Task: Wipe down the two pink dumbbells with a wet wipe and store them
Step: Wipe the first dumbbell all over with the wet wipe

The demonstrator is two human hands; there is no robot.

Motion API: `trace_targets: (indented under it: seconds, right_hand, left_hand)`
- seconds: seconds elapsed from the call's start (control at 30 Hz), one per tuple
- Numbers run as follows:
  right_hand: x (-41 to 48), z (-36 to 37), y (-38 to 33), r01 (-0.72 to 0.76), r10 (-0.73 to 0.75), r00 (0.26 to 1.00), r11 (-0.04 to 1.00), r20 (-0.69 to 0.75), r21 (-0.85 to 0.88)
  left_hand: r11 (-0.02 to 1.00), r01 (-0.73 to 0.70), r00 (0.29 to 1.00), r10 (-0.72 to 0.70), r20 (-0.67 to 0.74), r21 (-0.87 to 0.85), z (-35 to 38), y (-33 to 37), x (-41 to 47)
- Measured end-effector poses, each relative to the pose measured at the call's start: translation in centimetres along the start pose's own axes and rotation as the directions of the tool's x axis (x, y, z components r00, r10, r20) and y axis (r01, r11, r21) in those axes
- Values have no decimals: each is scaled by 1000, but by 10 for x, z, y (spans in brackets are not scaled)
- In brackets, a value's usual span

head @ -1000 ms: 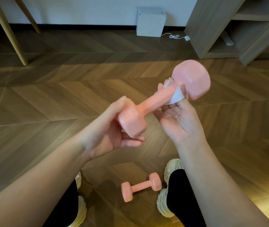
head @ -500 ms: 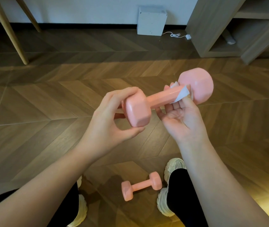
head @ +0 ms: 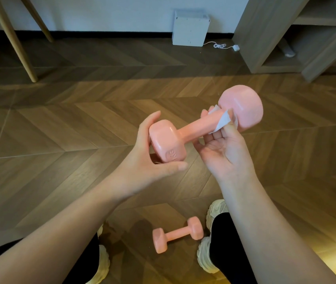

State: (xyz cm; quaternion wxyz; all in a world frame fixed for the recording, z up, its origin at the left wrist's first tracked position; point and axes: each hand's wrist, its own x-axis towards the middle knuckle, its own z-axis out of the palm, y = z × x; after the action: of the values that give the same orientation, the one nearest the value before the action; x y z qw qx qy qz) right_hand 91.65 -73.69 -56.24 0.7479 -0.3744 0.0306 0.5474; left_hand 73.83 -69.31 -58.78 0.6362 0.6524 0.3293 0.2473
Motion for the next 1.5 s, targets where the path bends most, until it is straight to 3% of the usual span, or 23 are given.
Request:
trace_targets:
  seconds: [0.1, 0.2, 0.27, 0.43, 0.5, 0.63, 0.77, 0.9, 1.07, 1.23, 1.5]
  right_hand:
    - [-2, 1, -2, -4, 4, 1000, 1000, 17, 3]
    - [-4, 2, -1, -8, 7, 999, 1000, 39, 25]
    - [-6, 3, -1, -13, 12, 999, 1000, 43, 25]
    - [-4, 1, -7, -13, 12, 1000, 999, 22, 39]
    - [-5, 0, -7, -11, 10, 1000, 999, 25, 31]
    - [-7, 2, -3, 19, -19, 997, 1000, 69, 5]
    - [-11, 5, 12, 89, -77, 991, 990, 108, -110]
    - [-19, 10, 38, -5, 25, 991, 988, 131, -152]
    - [-17, 12, 37, -51, 58, 997, 990, 49, -133]
    - [-3, 9, 9, 7, -14, 998, 993, -54, -121]
    - [-3, 7, 0, -26, 24, 999, 998, -24, -63]
  left_hand:
    - [997, -78, 996, 78, -46, 0, -2, 2, 2]
    - [976, 81, 993, -97, -69, -204, -1, 8, 3]
    - [964, 151, 985, -166, -50, -220, 0, 7, 3]
    - [999, -38, 999, 37, -32, -9, -1, 5, -1]
    - [996, -86, 996, 86, -34, -8, -1, 4, 1]
    - [956, 109, 993, -116, -10, -272, -3, 11, 6]
    - [940, 140, 990, -139, 24, -311, -5, 11, 8]
    - [927, 148, 988, -151, 18, -345, 0, 9, 8]
    - [943, 139, 989, -149, -13, -303, 0, 6, 3]
    - [978, 98, 995, -100, -4, -185, -2, 2, 2]
    - [991, -43, 997, 36, -61, -125, 1, 1, -3]
